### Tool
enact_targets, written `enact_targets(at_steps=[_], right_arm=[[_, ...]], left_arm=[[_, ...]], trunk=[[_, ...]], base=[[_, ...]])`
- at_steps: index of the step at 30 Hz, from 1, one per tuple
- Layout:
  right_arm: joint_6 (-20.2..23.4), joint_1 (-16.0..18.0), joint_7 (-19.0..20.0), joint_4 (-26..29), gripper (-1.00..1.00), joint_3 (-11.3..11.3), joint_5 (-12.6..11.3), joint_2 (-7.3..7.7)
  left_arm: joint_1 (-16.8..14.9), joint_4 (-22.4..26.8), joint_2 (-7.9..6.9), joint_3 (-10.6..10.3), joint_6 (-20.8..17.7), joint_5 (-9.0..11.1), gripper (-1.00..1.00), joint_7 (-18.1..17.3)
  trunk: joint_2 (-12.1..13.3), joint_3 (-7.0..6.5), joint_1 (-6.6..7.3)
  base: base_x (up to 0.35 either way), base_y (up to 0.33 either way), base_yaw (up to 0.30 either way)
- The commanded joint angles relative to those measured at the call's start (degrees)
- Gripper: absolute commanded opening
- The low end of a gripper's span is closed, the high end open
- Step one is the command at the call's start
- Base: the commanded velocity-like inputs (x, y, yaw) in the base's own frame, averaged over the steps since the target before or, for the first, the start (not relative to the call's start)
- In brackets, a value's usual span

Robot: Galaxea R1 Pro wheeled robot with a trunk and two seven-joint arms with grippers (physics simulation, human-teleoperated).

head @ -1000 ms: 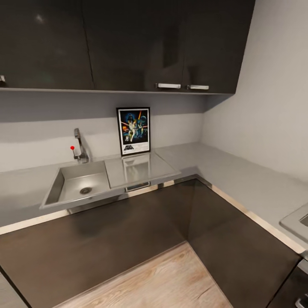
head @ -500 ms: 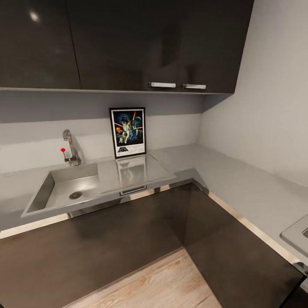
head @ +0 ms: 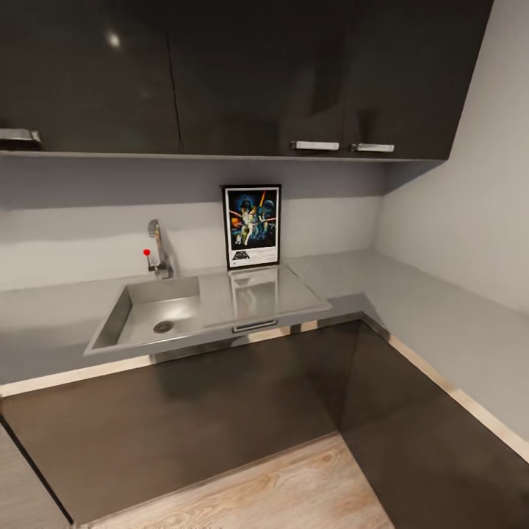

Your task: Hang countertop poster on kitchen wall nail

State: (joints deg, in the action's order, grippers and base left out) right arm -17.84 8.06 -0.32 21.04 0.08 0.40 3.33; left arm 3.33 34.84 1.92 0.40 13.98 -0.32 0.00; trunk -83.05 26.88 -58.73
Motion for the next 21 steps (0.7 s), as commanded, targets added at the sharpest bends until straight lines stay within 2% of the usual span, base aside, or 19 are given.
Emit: enact_targets(at_steps=[1,12,21], right_arm=[[-0.2,0.0,0.0,0.0,1.0,0.0,0.0,0.01],[-0.2,0.0,0.0,0.0,1.0,0.0,0.0,0.01],[0.1,-0.3,0.2,-0.4,1.0,-0.1,-0.2,-0.33]], left_arm=[[0.0,0.1,0.02,0.0,0.1,0.0,1.0,0.0],[0.0,0.1,0.02,0.0,0.1,0.0,1.0,0.0],[0.0,-0.3,0.35,-0.3,-0.1,0.1,1.0,-0.3]], trunk=[[0.0,0.05,0.0],[0.0,0.05,0.0],[0.0,0.05,0.0]], base=[[0.0,0.0,0.284],[0.0,0.0,0.268],[0.112,-0.093,0.038]])
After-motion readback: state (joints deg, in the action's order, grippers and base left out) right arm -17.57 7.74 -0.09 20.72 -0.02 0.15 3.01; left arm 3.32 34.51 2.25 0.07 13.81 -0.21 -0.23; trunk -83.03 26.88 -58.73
